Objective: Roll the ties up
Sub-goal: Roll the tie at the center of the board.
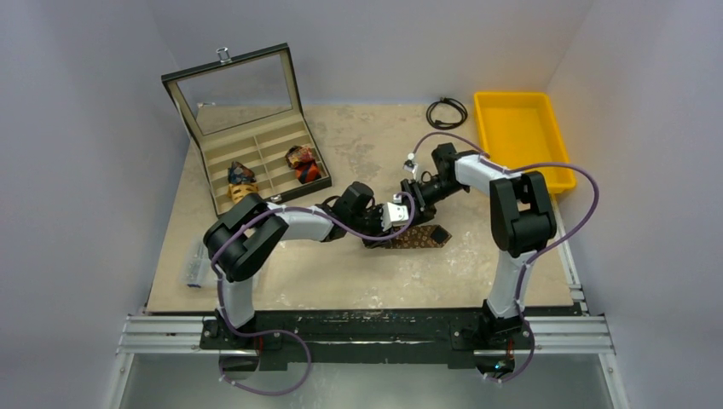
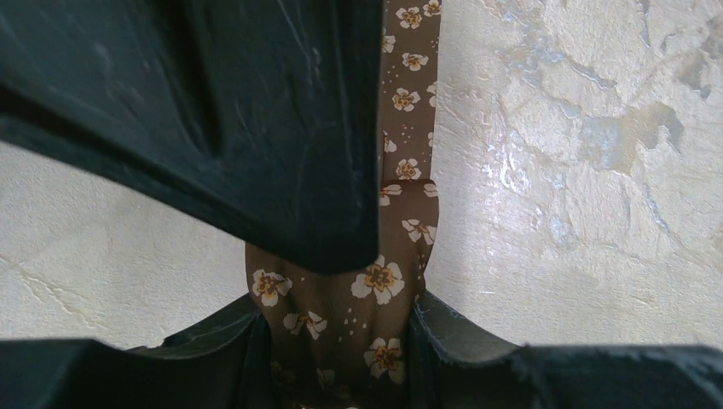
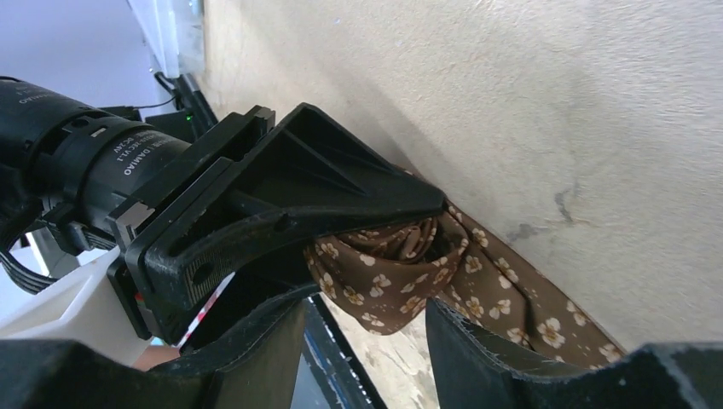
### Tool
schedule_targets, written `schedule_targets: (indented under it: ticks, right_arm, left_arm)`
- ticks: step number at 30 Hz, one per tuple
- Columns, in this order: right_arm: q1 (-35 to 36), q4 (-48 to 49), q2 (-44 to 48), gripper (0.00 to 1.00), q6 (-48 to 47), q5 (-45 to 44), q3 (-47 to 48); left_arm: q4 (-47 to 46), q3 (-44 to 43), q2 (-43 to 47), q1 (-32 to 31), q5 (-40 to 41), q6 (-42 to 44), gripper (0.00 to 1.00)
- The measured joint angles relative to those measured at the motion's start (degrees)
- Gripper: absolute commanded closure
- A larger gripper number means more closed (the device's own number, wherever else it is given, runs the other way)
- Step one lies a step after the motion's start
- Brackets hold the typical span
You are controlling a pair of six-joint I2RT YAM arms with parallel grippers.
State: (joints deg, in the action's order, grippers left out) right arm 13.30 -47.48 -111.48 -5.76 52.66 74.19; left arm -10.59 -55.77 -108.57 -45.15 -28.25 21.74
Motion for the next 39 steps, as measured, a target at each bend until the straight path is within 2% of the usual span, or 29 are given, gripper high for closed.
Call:
schedule_targets:
  ticks: [2,4,8,9,11,17,21,30,39]
  right_arm:
    - [0.61,0.20,-0.66,0.47,0.15,0.96,-0.20]
    - [1.03,0.44,-0.92,0.55,0.20,1.09,-0.28]
    - [1.49,1.07,-1.70,0.94,0.28,1.07,-0.31]
    - [1.55,1.22,-1.92,1.00,0.07,1.01,-0.31]
    - [1.60,1.09,-2.49,1.00,0.15,0.90,-0.31]
    - [1.68,0.09,-2.69,1.00,-0.63,-1.03,-0.46]
    - [1.40,-0.02,-2.69,1.00,-0.92,-5.60,-1.14]
    - [0.13,-0.04,-2.62,1.00,-1.38,-17.35,-2.21]
    - [1.07,0.22,-1.75,1.00,-1.40,-20.52,-2.54]
  left_arm:
    - [0.00,-0.02,-0.02,0.00,-0.02,0.00,0.87]
    - [0.00,-0.04,-0.04,0.00,-0.02,-0.02,0.87]
    - [0.13,-0.35,-0.22,-0.11,-0.02,-0.02,0.85]
    - [0.17,-0.37,-0.24,-0.17,0.00,0.00,0.84]
    - [0.15,-0.39,-0.26,-0.28,0.02,-0.04,0.82]
    - [-0.57,-0.39,-0.42,-0.28,-0.63,-0.63,0.56]
    - [-3.08,0.37,-0.66,-0.20,-2.34,-2.01,0.45]
    - [-10.82,1.09,-3.15,0.44,-7.17,-7.21,0.42]
    - [-18.05,-0.11,-6.78,-0.63,-8.33,-10.56,0.40]
